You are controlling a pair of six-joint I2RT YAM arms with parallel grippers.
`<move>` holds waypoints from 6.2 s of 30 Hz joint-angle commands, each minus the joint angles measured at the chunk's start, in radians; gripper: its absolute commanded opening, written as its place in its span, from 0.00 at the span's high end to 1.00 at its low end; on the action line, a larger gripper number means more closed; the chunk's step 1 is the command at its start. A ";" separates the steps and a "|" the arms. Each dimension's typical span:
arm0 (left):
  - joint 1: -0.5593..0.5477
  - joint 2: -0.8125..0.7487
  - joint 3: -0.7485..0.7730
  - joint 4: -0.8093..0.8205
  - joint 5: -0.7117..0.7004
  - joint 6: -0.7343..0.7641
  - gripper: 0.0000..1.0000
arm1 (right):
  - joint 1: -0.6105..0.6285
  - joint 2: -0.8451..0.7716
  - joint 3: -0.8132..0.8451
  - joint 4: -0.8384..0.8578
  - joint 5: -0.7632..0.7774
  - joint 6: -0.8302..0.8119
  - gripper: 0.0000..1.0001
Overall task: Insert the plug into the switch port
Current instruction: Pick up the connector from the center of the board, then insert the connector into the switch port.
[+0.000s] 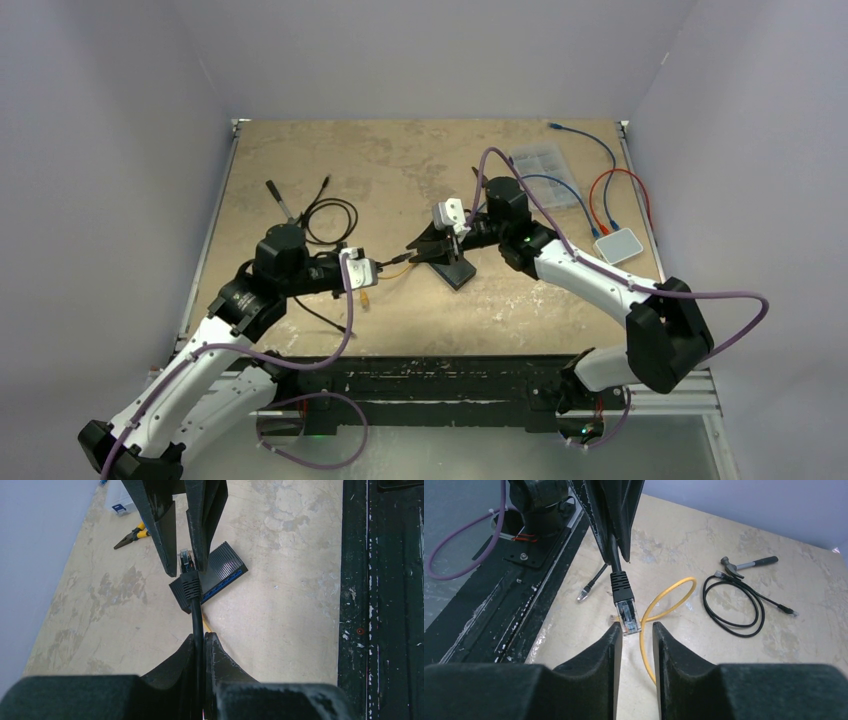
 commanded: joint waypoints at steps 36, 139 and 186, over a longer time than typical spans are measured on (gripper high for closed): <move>-0.004 0.056 -0.147 0.518 0.057 -0.359 0.59 | 0.005 -0.010 0.012 0.072 0.029 0.075 1.00; -0.415 0.235 -0.270 0.491 -0.842 -0.693 1.00 | 0.142 0.109 -0.092 -0.139 0.911 0.639 1.00; -0.423 0.350 -0.157 0.488 -0.980 -0.577 1.00 | 0.086 -0.017 -0.296 0.171 0.807 0.609 1.00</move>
